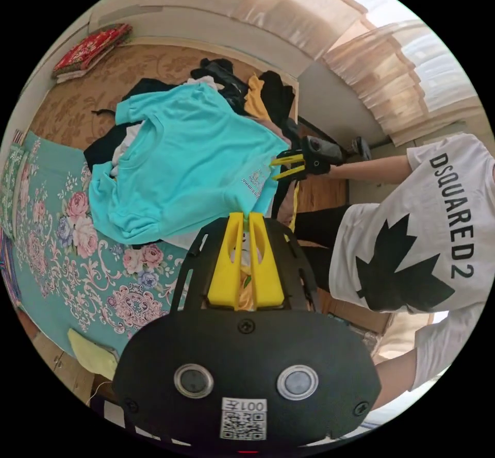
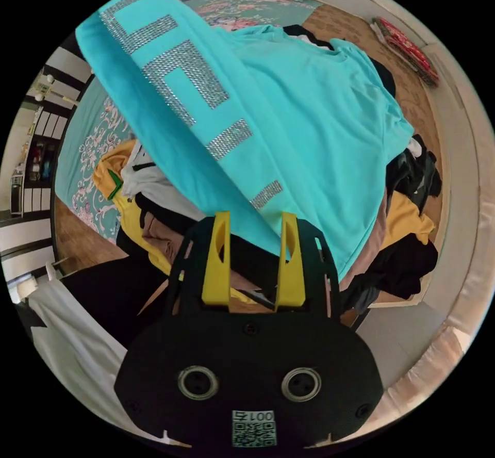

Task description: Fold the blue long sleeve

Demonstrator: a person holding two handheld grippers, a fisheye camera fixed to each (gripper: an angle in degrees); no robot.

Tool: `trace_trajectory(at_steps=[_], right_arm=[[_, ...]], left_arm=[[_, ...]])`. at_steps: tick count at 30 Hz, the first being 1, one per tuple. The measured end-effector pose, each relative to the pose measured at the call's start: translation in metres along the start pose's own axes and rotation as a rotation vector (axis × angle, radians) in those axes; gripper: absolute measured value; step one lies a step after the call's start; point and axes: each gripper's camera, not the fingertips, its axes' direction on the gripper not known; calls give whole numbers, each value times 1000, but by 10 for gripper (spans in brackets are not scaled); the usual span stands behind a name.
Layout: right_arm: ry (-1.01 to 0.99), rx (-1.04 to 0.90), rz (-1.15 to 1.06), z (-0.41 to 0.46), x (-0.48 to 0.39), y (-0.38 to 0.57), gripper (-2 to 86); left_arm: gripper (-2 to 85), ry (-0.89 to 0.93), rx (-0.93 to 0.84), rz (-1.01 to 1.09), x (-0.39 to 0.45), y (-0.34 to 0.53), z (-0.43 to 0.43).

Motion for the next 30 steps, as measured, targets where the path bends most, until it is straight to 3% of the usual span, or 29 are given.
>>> trace_trajectory(at_steps=[4, 6, 13, 17, 20, 22, 27, 30], right_arm=[[-35, 53, 168, -16, 61, -13, 61], [-129, -1, 192, -6, 99, -20, 106], [-252, -30, 38, -1, 112, -20, 174], [-124, -138, 29, 26, 104, -32, 140], [-170, -108, 64, 7, 126, -23, 54], [-258, -83, 55, -18, 148, -8, 35], [-717, 157, -45, -153, 247, 77, 21], [-827, 220, -122, -225, 294, 134, 18]], left_arm=[[-12, 28, 142, -34, 17, 36, -14], [-12, 57, 240, -82, 28, 67, -17], [-11, 83, 354, -172, 76, 133, 10], [-12, 87, 386, -201, 110, 160, 37], [-12, 82, 360, -243, 130, 185, 60], [-12, 102, 360, -307, 139, 208, 74], [-11, 51, 422, -424, 208, 290, 108], [-10, 52, 471, -414, 270, 340, 124]])
